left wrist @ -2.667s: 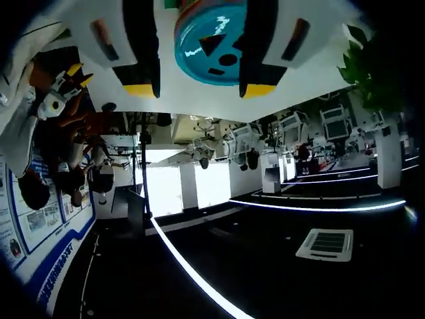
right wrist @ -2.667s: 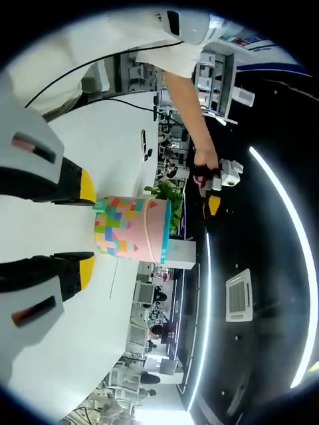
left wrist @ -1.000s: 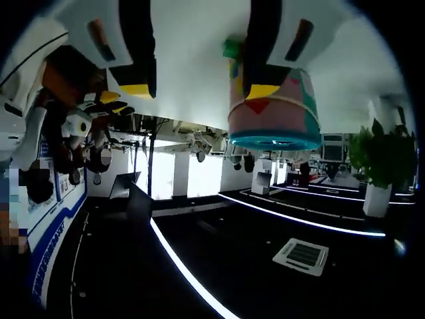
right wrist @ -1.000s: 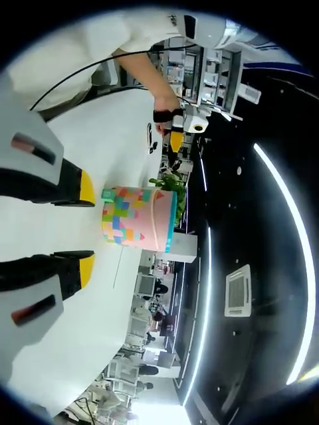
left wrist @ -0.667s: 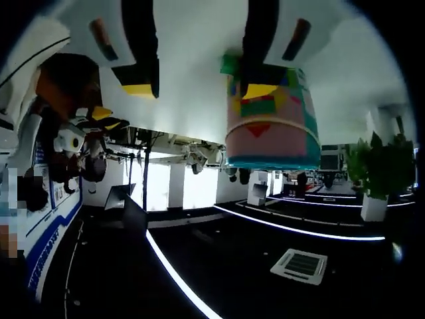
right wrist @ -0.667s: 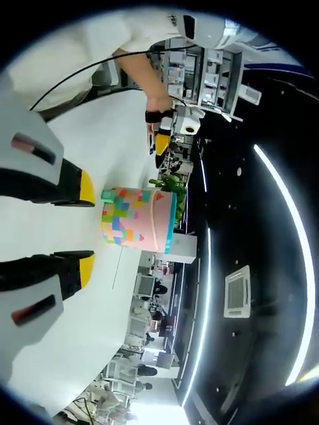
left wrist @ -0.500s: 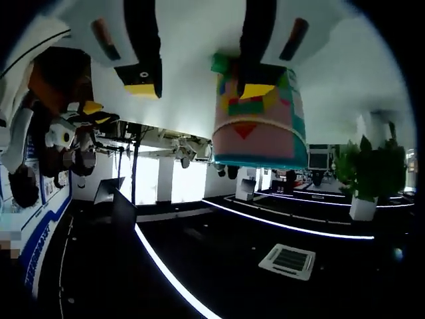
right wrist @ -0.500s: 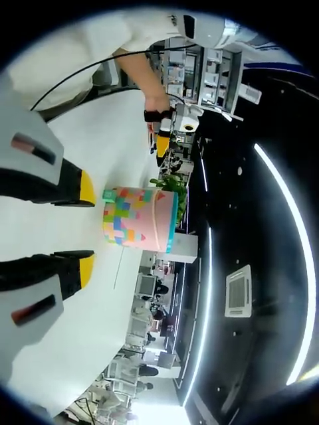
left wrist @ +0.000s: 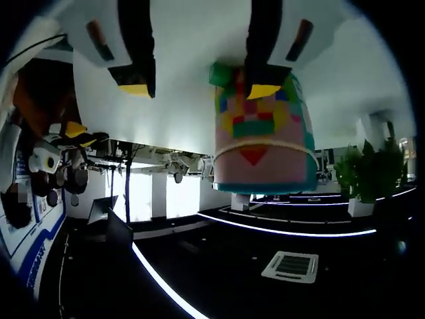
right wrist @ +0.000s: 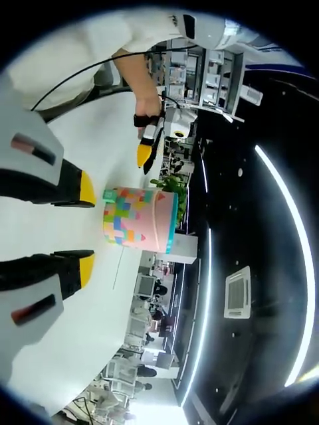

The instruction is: Arrange the toys in the designated storage area by placing each visible toy with the group until no toy remains scattered across the table.

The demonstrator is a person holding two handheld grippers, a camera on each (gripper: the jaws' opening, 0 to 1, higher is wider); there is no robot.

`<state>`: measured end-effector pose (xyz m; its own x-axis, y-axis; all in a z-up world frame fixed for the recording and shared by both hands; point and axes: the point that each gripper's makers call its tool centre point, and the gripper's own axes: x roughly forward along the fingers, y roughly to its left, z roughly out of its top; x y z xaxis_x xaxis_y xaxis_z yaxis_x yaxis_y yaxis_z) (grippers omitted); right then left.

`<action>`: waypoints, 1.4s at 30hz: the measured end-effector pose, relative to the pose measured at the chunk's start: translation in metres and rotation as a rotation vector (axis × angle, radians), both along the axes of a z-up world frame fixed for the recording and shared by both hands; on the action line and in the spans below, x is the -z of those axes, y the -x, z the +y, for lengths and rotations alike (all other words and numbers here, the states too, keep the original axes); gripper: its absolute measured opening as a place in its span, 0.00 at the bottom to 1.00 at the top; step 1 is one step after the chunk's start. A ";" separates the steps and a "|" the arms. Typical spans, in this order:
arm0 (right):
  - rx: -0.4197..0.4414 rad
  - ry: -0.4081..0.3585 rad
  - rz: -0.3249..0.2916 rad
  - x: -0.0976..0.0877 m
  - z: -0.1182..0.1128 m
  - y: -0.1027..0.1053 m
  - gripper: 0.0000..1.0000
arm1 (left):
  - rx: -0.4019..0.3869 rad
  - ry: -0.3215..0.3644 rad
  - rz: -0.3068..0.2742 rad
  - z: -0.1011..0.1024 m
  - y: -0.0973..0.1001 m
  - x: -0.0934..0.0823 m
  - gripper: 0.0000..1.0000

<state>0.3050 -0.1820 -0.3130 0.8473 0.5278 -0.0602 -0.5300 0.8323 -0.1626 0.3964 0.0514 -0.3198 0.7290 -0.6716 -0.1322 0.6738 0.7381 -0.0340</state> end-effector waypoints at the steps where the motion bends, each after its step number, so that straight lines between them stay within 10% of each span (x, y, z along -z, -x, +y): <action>1: 0.002 0.000 0.000 0.000 -0.001 0.000 0.26 | -0.016 -0.007 -0.004 0.001 -0.002 0.001 0.55; 42: 0.005 -0.006 0.001 0.003 -0.002 -0.002 0.25 | -0.271 -0.149 0.139 -0.002 -0.042 0.066 0.60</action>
<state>0.3067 -0.1836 -0.3156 0.8496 0.5242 -0.0581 -0.5263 0.8357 -0.1568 0.4387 0.0498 -0.3859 0.8463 -0.4218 -0.3253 0.4492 0.8933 0.0103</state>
